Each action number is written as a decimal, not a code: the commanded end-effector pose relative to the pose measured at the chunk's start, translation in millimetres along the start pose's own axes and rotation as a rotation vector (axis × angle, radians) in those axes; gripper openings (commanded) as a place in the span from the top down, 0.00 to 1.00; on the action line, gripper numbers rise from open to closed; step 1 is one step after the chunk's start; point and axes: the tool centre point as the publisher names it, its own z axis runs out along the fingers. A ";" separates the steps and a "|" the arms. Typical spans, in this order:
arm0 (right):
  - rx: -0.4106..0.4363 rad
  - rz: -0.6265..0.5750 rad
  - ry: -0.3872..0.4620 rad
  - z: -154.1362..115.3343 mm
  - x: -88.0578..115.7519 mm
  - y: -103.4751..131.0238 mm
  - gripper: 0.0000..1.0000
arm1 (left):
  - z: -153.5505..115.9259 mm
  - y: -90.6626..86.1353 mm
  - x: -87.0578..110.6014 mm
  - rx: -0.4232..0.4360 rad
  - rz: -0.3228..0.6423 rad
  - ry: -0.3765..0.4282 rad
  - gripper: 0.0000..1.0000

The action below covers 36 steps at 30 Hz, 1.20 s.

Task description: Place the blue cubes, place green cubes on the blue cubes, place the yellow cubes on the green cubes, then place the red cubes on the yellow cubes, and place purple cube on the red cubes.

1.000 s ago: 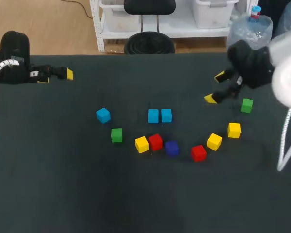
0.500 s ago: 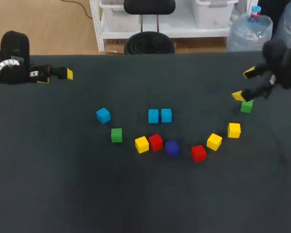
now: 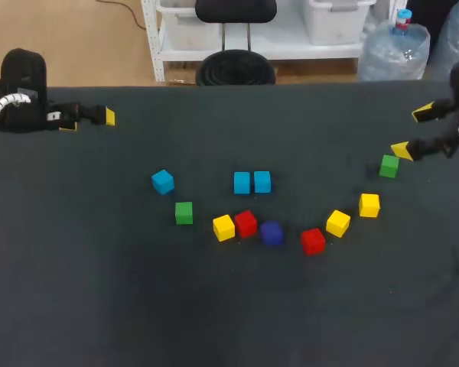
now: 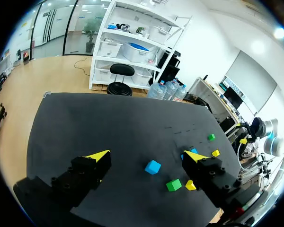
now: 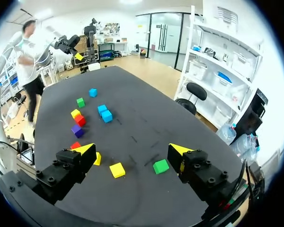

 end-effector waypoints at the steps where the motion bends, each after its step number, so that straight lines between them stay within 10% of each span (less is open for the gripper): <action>1: 0.006 0.001 0.007 -1.7 -0.9 1.3 0.00 | 0.0 0.6 0.3 0.001 0.000 -0.002 0.00; 10: 0.006 0.001 0.007 -1.7 -0.9 1.3 0.00 | 0.0 0.6 0.3 0.001 0.000 -0.002 0.00; 22: 0.006 0.001 0.007 -1.7 -0.9 1.3 0.00 | 15.8 8.6 4.5 0.055 0.263 0.070 0.00; 36: 0.006 0.001 0.007 -1.7 -0.9 1.3 0.00 | 68.2 4.1 12.8 -0.081 0.475 0.182 0.00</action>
